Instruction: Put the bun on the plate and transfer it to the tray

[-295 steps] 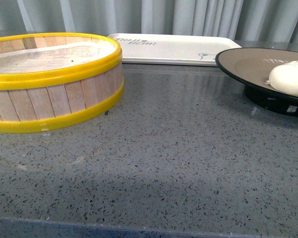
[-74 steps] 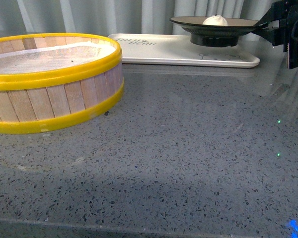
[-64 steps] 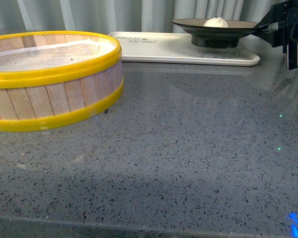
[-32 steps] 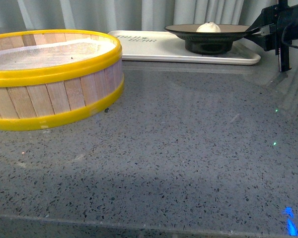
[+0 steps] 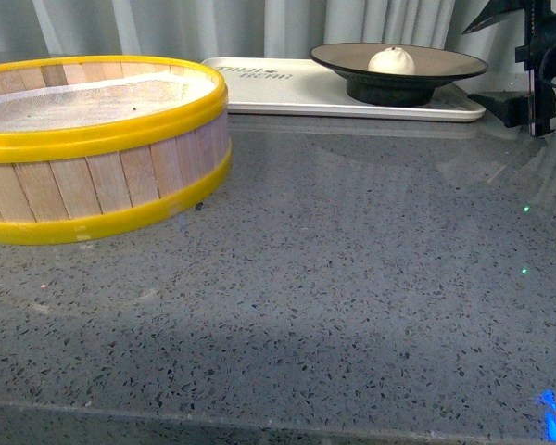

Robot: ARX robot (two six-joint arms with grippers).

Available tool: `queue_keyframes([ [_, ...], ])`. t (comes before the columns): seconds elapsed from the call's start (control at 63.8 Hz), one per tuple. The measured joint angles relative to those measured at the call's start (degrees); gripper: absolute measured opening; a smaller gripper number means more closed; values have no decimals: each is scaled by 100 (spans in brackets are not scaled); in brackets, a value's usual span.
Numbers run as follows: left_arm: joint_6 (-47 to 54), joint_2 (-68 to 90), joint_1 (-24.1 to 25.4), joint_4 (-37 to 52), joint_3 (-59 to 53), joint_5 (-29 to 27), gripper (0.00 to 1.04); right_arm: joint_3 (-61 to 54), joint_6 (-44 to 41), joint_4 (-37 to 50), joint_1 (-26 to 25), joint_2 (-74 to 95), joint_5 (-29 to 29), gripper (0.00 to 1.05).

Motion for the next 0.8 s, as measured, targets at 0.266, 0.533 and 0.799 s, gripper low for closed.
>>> queue_keyframes([
  [0.266, 0, 0, 0, 0, 0, 0, 98, -61, -2, -20, -61, -127, -35, 96],
  [0.533, 0, 0, 0, 0, 0, 0, 98, -833, 0, 297, -87, -693, -11, 96],
  [0.799, 0, 0, 0, 0, 0, 0, 98, -2343, -348, 577, -367, -2059, 396, 96],
])
